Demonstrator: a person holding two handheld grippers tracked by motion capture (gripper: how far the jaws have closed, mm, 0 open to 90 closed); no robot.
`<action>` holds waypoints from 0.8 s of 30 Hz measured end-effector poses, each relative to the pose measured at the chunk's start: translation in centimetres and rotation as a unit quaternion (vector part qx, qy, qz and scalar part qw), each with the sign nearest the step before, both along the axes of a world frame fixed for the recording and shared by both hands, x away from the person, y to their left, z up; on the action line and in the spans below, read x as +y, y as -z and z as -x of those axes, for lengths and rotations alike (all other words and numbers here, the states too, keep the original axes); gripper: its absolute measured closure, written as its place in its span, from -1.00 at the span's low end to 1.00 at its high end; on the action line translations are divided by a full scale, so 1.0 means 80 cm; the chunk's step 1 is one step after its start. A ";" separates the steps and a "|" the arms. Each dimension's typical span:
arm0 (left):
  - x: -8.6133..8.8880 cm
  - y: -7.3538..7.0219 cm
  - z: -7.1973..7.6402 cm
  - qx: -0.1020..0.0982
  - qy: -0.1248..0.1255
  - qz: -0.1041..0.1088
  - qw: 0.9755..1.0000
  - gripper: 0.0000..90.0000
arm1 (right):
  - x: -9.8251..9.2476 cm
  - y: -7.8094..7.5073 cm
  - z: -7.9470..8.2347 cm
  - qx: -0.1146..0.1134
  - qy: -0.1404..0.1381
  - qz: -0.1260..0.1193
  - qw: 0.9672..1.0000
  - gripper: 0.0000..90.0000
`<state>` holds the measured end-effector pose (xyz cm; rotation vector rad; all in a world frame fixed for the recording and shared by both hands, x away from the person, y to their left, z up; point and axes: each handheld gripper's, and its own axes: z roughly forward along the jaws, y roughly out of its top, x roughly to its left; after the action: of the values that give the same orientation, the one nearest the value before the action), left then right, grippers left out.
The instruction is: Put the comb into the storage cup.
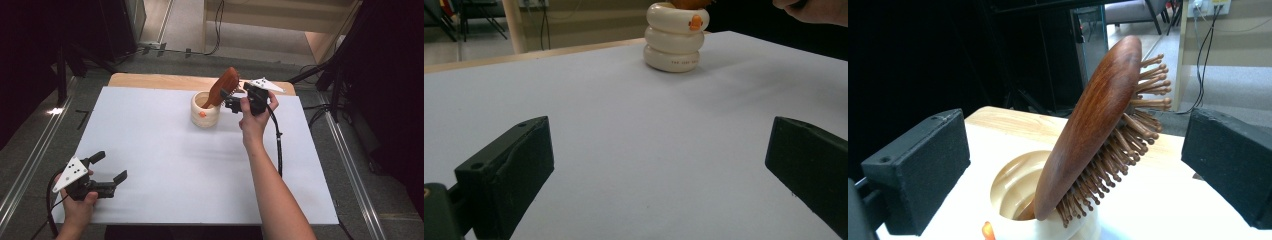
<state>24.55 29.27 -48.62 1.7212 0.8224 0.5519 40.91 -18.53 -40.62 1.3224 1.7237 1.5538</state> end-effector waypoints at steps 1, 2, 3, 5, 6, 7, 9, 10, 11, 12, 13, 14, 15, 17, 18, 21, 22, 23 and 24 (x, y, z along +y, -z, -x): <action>0.000 0.000 0.000 0.000 0.001 0.001 1.000 -1.00 | -0.001 -0.001 0.002 -0.001 0.000 0.000 1.000 -1.00; 0.000 0.000 0.000 0.000 0.000 0.000 1.000 -1.00 | -0.003 -0.001 0.003 -0.003 0.000 0.001 1.000 -1.00; 0.000 0.000 0.000 0.000 0.000 0.000 1.000 -1.00 | -0.004 -0.001 0.005 -0.003 0.000 0.000 1.000 -1.00; 0.000 0.000 0.000 0.000 0.000 0.000 1.000 -1.00 | -0.007 -0.002 0.008 -0.007 -0.002 0.002 1.000 -1.00; 0.000 0.000 0.000 0.000 0.000 0.000 1.000 -1.00 | -0.008 -0.003 0.010 -0.007 -0.001 0.004 1.000 -1.00; 0.000 0.000 0.000 0.000 0.001 0.000 1.000 -1.00 | -0.009 -0.003 0.011 -0.009 -0.001 0.006 1.000 -1.00; 0.000 0.000 0.000 0.001 -0.001 -0.001 1.000 -1.00 | -0.011 -0.003 0.015 -0.011 -0.003 0.008 1.000 -1.00; 0.000 0.000 0.000 0.001 0.000 -0.001 1.000 -1.00 | -0.013 -0.003 0.017 -0.013 -0.003 0.008 1.000 -1.00; 0.000 0.000 0.000 0.000 0.000 -0.001 1.000 -1.00 | -0.014 -0.003 0.018 -0.014 -0.003 0.009 1.000 -1.00; 0.000 0.000 0.000 0.000 0.000 -0.002 1.000 -1.00 | -0.015 -0.003 0.020 -0.014 -0.003 0.010 1.000 -1.00; 0.000 0.000 0.000 0.000 0.000 -0.001 1.000 -1.00 | -0.016 -0.003 0.022 -0.014 -0.004 0.012 1.000 -1.00; 0.000 0.000 0.000 0.000 0.001 -0.001 1.000 -1.00 | -0.017 -0.003 0.023 -0.015 -0.006 0.013 1.000 -1.00; 0.000 0.000 0.000 -0.001 0.001 -0.001 1.000 -1.00 | -0.018 -0.003 0.025 -0.018 -0.006 0.013 1.000 -1.00; 0.000 0.000 0.000 0.000 0.000 -0.002 1.000 -1.00 | -0.020 -0.003 0.029 -0.021 -0.007 0.012 1.000 -1.00; 0.000 0.000 0.000 0.000 0.000 -0.002 1.000 -1.00 | -0.021 -0.003 0.031 -0.021 -0.009 0.012 1.000 -1.00; 0.000 0.000 0.000 0.000 0.000 -0.002 1.000 -1.00 | -0.023 -0.002 0.036 -0.025 -0.009 0.020 0.999 -1.00; 0.000 0.000 0.000 0.000 0.000 -0.002 1.000 -1.00 | -0.023 -0.002 0.038 -0.024 -0.009 0.020 0.999 -1.00; 0.000 0.000 0.000 0.000 0.000 -0.002 1.000 -1.00 | -0.024 -0.001 0.039 -0.028 -0.010 0.022 0.999 -1.00; 0.000 0.000 0.000 0.000 0.000 -0.002 1.000 -1.00 | -0.025 -0.001 0.041 -0.028 -0.009 0.023 0.999 -1.00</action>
<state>24.52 29.24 -48.61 1.7248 0.8220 0.5544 37.63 -20.57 -40.56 1.2328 1.7321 1.5366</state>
